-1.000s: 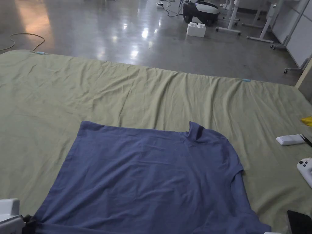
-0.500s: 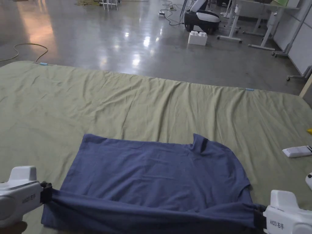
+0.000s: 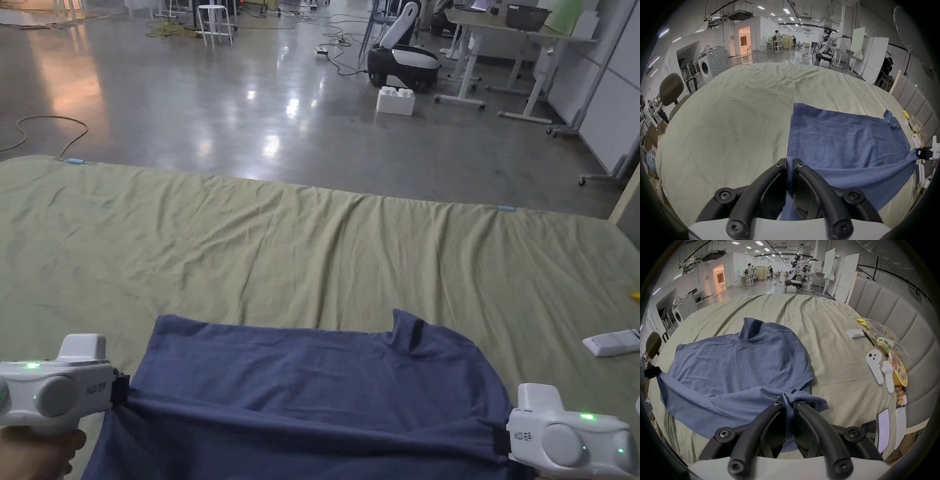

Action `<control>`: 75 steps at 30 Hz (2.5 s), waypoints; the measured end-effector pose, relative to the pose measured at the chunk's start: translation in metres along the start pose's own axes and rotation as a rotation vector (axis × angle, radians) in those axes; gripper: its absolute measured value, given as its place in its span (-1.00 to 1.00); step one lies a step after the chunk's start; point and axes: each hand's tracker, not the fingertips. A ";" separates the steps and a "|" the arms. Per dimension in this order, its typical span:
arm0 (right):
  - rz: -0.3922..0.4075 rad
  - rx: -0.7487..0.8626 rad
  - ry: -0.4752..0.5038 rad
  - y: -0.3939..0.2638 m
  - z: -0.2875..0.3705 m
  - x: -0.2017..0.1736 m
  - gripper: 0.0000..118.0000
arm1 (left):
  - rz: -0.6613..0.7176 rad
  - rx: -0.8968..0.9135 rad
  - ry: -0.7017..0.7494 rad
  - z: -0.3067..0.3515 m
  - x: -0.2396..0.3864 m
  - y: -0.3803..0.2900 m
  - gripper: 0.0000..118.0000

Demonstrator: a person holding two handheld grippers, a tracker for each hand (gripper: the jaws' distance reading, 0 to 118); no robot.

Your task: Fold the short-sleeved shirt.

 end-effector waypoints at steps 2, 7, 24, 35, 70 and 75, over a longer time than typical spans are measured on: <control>0.015 -0.003 0.009 -0.003 -0.006 -0.001 -0.83 | -0.015 -0.014 0.011 -0.006 0.004 0.000 -0.87; 0.056 0.026 -0.026 -0.012 0.000 -0.006 -0.27 | -0.008 -0.031 0.011 -0.025 -0.005 -0.009 -0.73; -0.006 0.804 -0.061 -0.037 0.149 -0.080 0.41 | -0.054 0.463 -0.062 0.118 0.043 -0.039 0.02; -0.084 0.914 -0.062 -0.061 0.191 -0.088 -0.96 | -0.042 0.674 -0.046 0.193 0.064 -0.075 -0.89; -0.048 0.651 -0.058 -0.093 0.152 -0.064 -0.97 | -0.017 -0.191 0.028 0.005 -0.015 -0.099 -0.09; -0.056 0.567 -0.078 -0.095 0.136 -0.044 -0.97 | -0.049 -0.196 -0.049 0.007 -0.004 -0.101 -0.84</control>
